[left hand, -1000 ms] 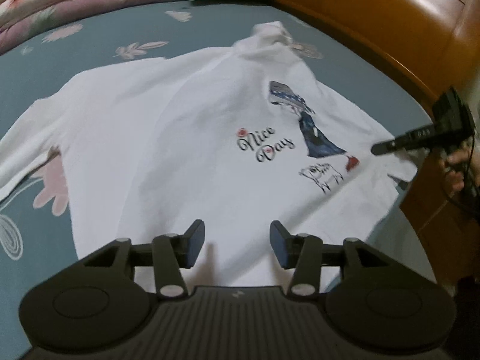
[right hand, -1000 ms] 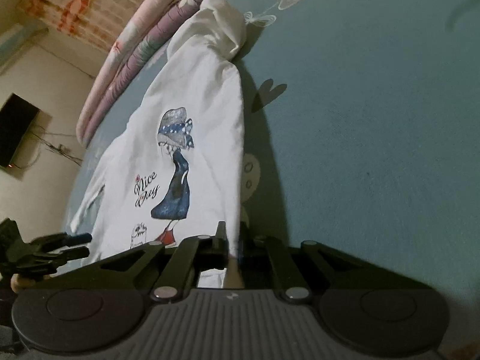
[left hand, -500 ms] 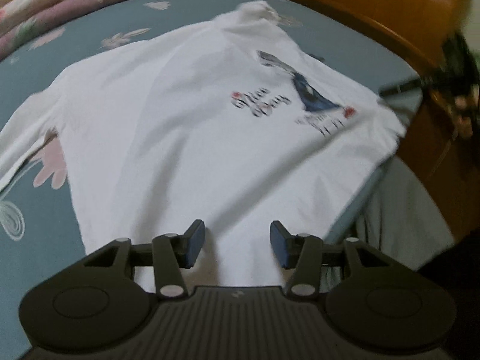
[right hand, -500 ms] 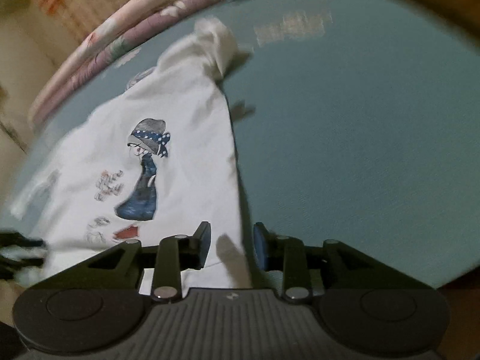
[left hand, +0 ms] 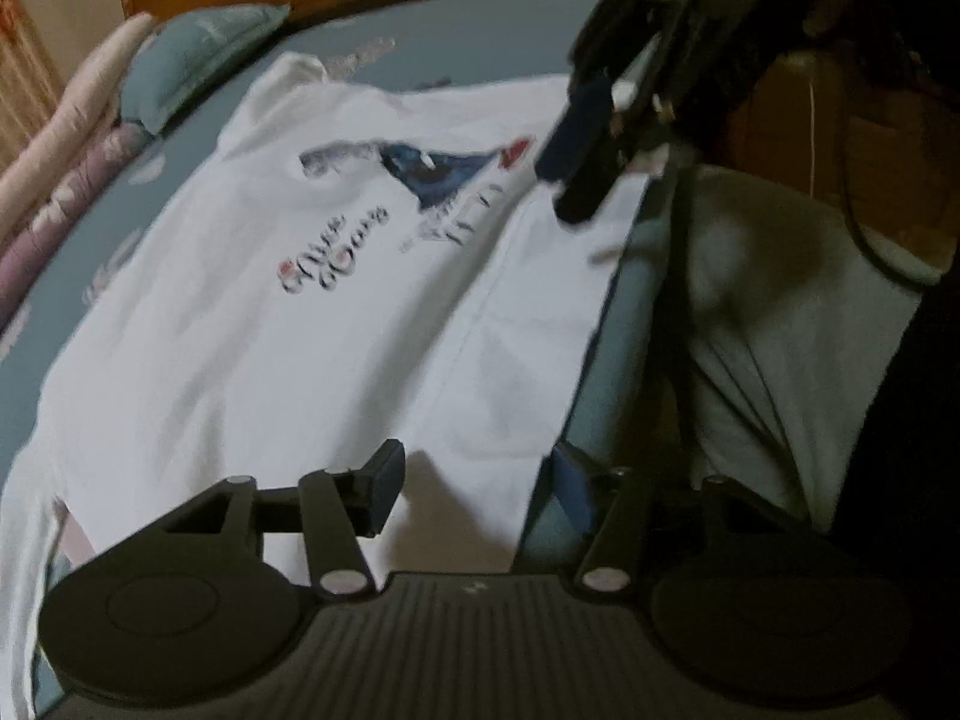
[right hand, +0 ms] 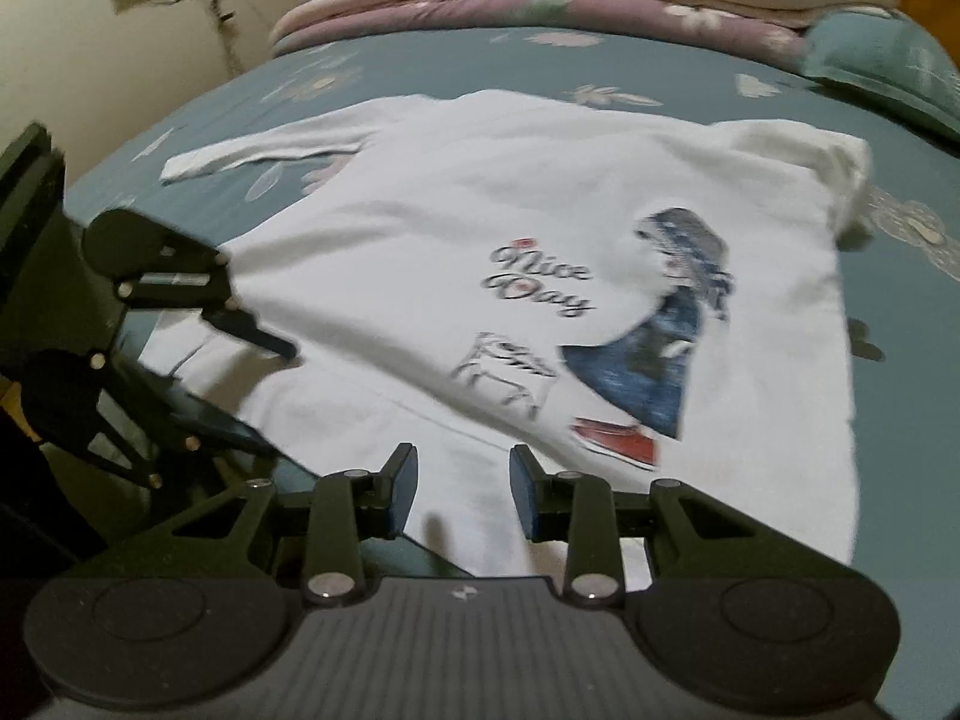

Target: Fold clothes

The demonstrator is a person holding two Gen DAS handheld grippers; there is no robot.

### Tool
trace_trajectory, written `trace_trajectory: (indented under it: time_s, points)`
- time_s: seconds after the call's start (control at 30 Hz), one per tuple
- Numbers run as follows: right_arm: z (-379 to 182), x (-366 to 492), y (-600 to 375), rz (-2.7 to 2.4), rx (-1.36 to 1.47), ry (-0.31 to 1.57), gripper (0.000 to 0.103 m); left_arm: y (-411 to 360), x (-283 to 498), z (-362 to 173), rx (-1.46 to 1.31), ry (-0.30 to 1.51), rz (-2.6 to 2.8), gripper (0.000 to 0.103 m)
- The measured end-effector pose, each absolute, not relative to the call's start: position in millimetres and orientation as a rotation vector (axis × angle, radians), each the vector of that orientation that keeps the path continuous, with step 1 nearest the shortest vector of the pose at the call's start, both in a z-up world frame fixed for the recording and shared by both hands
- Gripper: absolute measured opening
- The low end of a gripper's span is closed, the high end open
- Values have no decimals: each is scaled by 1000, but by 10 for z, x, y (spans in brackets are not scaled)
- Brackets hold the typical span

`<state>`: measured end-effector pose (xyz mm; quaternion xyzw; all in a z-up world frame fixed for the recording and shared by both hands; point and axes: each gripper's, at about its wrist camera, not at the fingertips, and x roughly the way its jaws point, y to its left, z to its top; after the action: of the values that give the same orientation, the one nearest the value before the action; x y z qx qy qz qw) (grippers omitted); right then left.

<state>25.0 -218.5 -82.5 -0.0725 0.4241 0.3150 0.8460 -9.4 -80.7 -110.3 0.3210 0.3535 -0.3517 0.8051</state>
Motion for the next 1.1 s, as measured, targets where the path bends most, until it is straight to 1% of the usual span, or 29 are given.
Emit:
trace_trajectory:
  time_s: [0.2,0.33,0.4,0.43,0.5,0.63,0.67,0.7,0.77,0.8,0.87,0.93,1.03,1.07,1.1]
  points:
    - [-761,75,-2062,743,-183,868,38,-601,223,-918,457,793,-698,56]
    - [-750,-87,-1900,840,-256,846,38,-512,366,-893,358,821,-668,57]
    - [-774,-153,-1783,808,-342,799,39,-485,415,-900,326,835,-661,57]
    - [-787,-185,-1725,787,-386,774,41,-474,436,-908,314,843,-660,57]
    - [-817,-227,-1649,739,-459,713,57,-452,476,-924,291,859,-658,57]
    - [-980,-226,-1511,679,-607,690,56,-410,527,-928,251,875,-639,57]
    - [-1034,-226,-1478,662,-645,685,51,-410,517,-917,250,873,-638,57]
    - [-1065,-222,-1461,649,-665,683,38,-409,508,-907,249,871,-636,57]
    - [-1113,-213,-1435,624,-697,681,22,-422,459,-875,262,861,-641,57]
    - [-1117,-215,-1425,614,-699,673,18,-443,412,-852,282,849,-649,58]
    - [-1084,-199,-1419,608,-682,668,12,-516,287,-805,347,810,-672,62]
    - [-1042,-190,-1418,601,-664,659,8,-616,115,-779,442,757,-720,67]
    - [-966,-134,-1440,598,-609,678,7,-770,-86,-856,620,687,-741,67]
    - [-932,-114,-1456,601,-585,685,6,-799,-105,-911,667,681,-724,65]
    - [-896,-95,-1475,606,-560,693,6,-827,-124,-966,715,676,-707,61]
